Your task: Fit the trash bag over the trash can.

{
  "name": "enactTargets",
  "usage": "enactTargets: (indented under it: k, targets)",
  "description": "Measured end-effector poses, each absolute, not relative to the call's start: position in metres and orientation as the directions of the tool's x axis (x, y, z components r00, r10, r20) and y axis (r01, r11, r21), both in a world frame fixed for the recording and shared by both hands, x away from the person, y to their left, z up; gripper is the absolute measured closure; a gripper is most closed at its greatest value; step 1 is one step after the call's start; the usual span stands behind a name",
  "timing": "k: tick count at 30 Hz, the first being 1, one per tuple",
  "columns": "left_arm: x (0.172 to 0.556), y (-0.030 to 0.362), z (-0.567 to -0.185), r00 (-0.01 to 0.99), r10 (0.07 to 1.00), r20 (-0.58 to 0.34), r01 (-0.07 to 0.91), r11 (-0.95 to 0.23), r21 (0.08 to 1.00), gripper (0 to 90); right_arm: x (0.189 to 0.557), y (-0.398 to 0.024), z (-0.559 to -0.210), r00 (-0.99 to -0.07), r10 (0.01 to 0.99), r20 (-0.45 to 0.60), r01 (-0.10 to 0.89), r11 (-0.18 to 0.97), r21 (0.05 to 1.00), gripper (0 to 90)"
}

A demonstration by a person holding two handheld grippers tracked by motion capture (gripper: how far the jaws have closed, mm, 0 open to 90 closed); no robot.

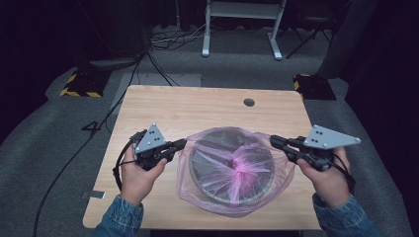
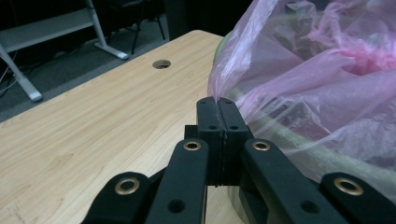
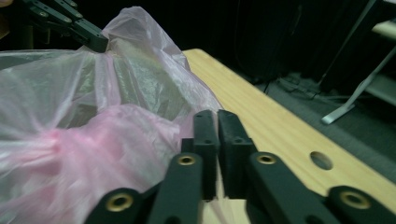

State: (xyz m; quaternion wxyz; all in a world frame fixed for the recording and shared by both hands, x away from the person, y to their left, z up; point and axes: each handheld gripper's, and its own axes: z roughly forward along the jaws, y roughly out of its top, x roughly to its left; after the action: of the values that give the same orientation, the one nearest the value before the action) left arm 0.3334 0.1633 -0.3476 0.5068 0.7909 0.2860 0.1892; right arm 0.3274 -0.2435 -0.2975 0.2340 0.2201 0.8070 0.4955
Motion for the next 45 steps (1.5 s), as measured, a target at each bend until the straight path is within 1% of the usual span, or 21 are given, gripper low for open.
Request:
enactTargets:
  k: [1, 2, 3, 12, 15, 18, 20, 21, 23, 25, 26, 28, 33, 35, 36, 37, 38, 39, 40, 42, 45]
  targets:
    - [0.335, 0.163, -0.349, 0.761, 0.649, 0.005, 0.269, -0.322, 0.908, 90.0, 0.339, -0.239, -0.301, -0.795, 0.589, -0.145, 0.151, 0.424, 0.893, 90.0]
    - [0.336, 0.162, -0.35, 0.758, 0.652, 0.005, 0.277, -0.329, 0.903, 90.0, 0.339, -0.239, -0.301, -0.795, 0.589, -0.145, 0.151, 0.424, 0.893, 90.0]
    - [0.337, 0.16, -0.352, 0.757, 0.653, 0.006, 0.283, -0.337, 0.898, 90.0, 0.353, -0.235, -0.308, -0.791, 0.597, -0.135, 0.182, 0.44, 0.879, 90.0]
    - [0.349, 0.162, -0.367, 0.747, 0.665, -0.011, 0.326, -0.351, 0.878, 90.0, 0.38, -0.239, -0.329, -0.763, 0.636, -0.112, 0.245, 0.445, 0.861, 90.0]
    - [0.351, 0.161, -0.375, 0.744, 0.668, -0.018, 0.341, -0.356, 0.87, 90.0, 0.384, -0.24, -0.333, -0.758, 0.641, -0.118, 0.248, 0.451, 0.857, 90.0]
    - [0.353, 0.16, -0.38, 0.741, 0.671, -0.024, 0.35, -0.355, 0.867, 90.0, 0.386, -0.242, -0.338, -0.737, 0.662, -0.137, 0.241, 0.447, 0.861, 64.8]
    - [0.354, 0.16, -0.381, 0.74, 0.671, -0.033, 0.358, -0.353, 0.864, 90.0, 0.387, -0.242, -0.341, -0.73, 0.669, -0.139, 0.24, 0.441, 0.865, 54.7]
    - [0.355, 0.159, -0.381, 0.742, 0.67, -0.038, 0.36, -0.35, 0.865, 90.0, 0.387, -0.241, -0.342, -0.739, 0.663, -0.119, 0.249, 0.433, 0.866, 52.7]
    - [0.354, 0.157, -0.381, 0.744, 0.668, -0.033, 0.357, -0.355, 0.864, 90.0, 0.388, -0.242, -0.344, -0.751, 0.654, -0.095, 0.261, 0.426, 0.866, 54.3]
    - [0.353, 0.156, -0.379, 0.748, 0.663, -0.029, 0.349, -0.354, 0.868, 89.9, 0.389, -0.243, -0.345, -0.77, 0.636, -0.055, 0.285, 0.419, 0.862, 65.5]
    - [0.352, 0.156, -0.378, 0.744, 0.667, -0.03, 0.345, -0.346, 0.873, 89.9, 0.388, -0.245, -0.344, -0.776, 0.63, -0.037, 0.292, 0.411, 0.864, 66.9]
    - [0.35, 0.158, -0.375, 0.741, 0.671, -0.03, 0.337, -0.334, 0.88, 89.9, 0.385, -0.249, -0.34, -0.757, 0.652, -0.046, 0.286, 0.394, 0.874, 64.9]
    - [0.345, 0.162, -0.364, 0.74, 0.672, -0.018, 0.305, -0.312, 0.9, 90.0, 0.378, -0.263, -0.325, -0.766, 0.643, 0.021, 0.267, 0.287, 0.92, 48.1]
    - [0.344, 0.159, -0.36, 0.745, 0.667, -0.01, 0.295, -0.316, 0.902, 90.0, 0.379, -0.264, -0.322, -0.784, 0.62, 0.033, 0.258, 0.276, 0.926, 35.5]
    - [0.344, 0.158, -0.359, 0.746, 0.666, -0.01, 0.291, -0.313, 0.904, 90.0, 0.38, -0.264, -0.322, -0.79, 0.611, 0.044, 0.268, 0.279, 0.922, 34.2]
    - [0.344, 0.157, -0.358, 0.747, 0.664, -0.011, 0.29, -0.312, 0.905, 90.0, 0.381, -0.263, -0.323, -0.798, 0.6, 0.056, 0.277, 0.282, 0.918, 35.6]
    - [0.345, 0.156, -0.357, 0.748, 0.663, -0.01, 0.291, -0.315, 0.903, 90.0, 0.383, -0.261, -0.325, -0.804, 0.591, 0.063, 0.285, 0.291, 0.913, 40.9]
    - [0.347, 0.155, -0.357, 0.748, 0.664, -0.013, 0.295, -0.315, 0.902, 90.0, 0.384, -0.261, -0.327, -0.807, 0.588, 0.055, 0.289, 0.311, 0.905, 59.1]
    - [0.348, 0.155, -0.358, 0.747, 0.664, -0.012, 0.298, -0.319, 0.9, 90.0, 0.386, -0.261, -0.329, -0.819, 0.572, 0.054, 0.295, 0.339, 0.893, 74.4]
    - [0.352, 0.154, -0.36, 0.744, 0.668, -0.012, 0.308, -0.327, 0.893, 90.0, 0.39, -0.261, -0.332, -0.822, 0.561, 0.099, 0.325, 0.319, 0.89, 90.0]
    - [0.357, 0.155, -0.363, 0.739, 0.673, -0.026, 0.327, -0.324, 0.888, 90.0, 0.396, -0.26, -0.335, -0.813, 0.571, 0.116, 0.344, 0.309, 0.887, 90.0]
